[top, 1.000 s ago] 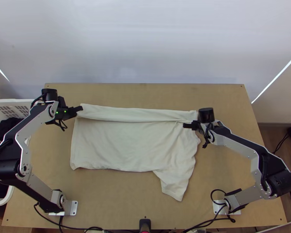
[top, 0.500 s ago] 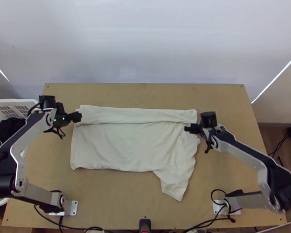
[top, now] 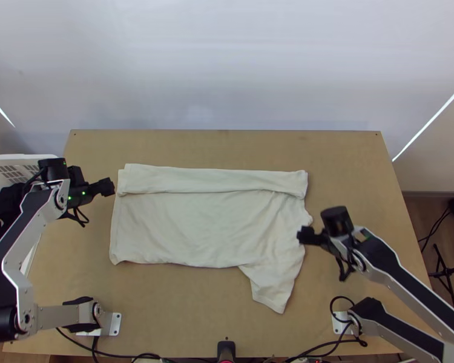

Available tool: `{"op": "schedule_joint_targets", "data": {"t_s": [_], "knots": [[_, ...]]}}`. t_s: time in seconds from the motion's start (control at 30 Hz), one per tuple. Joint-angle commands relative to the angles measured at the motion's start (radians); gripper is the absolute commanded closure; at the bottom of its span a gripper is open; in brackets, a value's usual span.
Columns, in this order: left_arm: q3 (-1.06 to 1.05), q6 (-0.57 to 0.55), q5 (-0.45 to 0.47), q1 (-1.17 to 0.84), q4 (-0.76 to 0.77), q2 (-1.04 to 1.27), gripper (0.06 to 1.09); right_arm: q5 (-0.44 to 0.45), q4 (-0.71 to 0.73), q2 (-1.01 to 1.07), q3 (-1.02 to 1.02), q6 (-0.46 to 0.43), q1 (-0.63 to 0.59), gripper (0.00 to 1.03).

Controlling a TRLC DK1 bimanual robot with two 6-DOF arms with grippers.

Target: Fold the t-shirt

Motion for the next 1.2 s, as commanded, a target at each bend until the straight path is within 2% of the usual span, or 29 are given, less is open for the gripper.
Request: {"op": "schedule_joint_targets", "data": {"t_s": [0.0,0.03,0.13,0.27,0.3,0.33,0.43,0.63,0.73,1.0,1.17], "knots": [[-0.012,-0.034,0.000,-0.026,-0.016,-0.062,0.10,-0.122,-0.195,-0.227,-0.035,0.208,0.030,0.41],[-0.014,-0.040,0.000,-0.032,-0.017,-0.070,0.10,-0.132,-0.212,-0.247,-0.032,0.228,0.032,0.45],[-0.015,-0.059,0.000,-0.052,-0.024,-0.085,0.10,-0.149,-0.270,-0.259,-0.029,0.294,0.065,0.45],[-0.012,-0.077,-0.009,-0.072,-0.033,-0.099,0.10,-0.166,-0.278,-0.247,-0.049,0.300,0.148,0.46],[-0.009,-0.080,-0.015,-0.078,-0.034,-0.101,0.10,-0.169,-0.273,-0.240,-0.058,0.294,0.151,0.51],[-0.004,-0.083,-0.022,-0.083,-0.039,-0.101,0.10,-0.191,-0.265,-0.237,-0.069,0.293,0.151,0.55],[0.005,-0.095,-0.032,-0.100,-0.044,-0.099,0.10,-0.306,-0.253,-0.227,-0.107,0.293,0.150,0.56],[0.017,-0.135,-0.058,-0.141,-0.044,-0.094,0.10,-0.433,-0.206,-0.162,-0.123,0.297,0.147,0.56],[0.019,-0.151,-0.069,-0.152,-0.044,-0.093,0.10,-0.465,-0.186,-0.124,-0.124,0.291,0.153,0.56],[0.019,-0.157,-0.078,-0.150,-0.054,-0.105,0.10,-0.467,-0.078,-0.038,-0.137,0.254,0.156,0.56],[0.040,-0.135,-0.078,-0.129,-0.105,-0.113,0.10,-0.465,-0.063,-0.016,-0.147,0.234,0.142,0.56]]}}
